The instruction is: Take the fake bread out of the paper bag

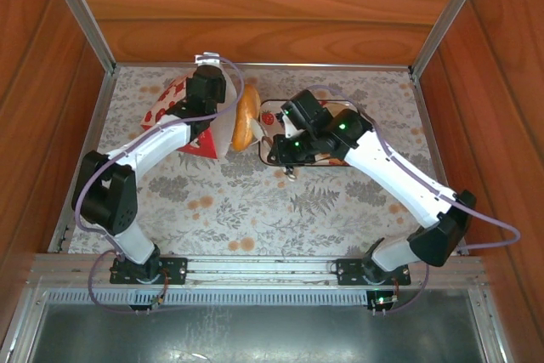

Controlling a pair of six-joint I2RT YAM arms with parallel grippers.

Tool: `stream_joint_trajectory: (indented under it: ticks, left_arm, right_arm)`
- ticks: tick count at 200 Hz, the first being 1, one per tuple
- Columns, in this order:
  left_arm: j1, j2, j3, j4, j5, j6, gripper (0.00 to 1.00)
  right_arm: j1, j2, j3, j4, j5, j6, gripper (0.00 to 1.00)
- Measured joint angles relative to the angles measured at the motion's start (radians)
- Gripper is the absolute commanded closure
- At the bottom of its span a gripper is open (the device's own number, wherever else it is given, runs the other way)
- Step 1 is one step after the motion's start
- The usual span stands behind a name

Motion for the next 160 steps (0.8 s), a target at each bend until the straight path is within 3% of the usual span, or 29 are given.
stream_joint_trajectory:
  ticks: [78,160]
  left_arm:
    - [0.0,0.004,-0.001,0.003,-0.007,0.033,1.0]
    - [0.002,-0.142,-0.131,-0.005,0.06,0.038,1.0]
  right_arm:
    - [-0.022,-0.13,0.031,-0.122,0.117,0.004,1.0]
    - [-0.207,-0.056,0.122,-0.287,0.155,-0.141,1.0]
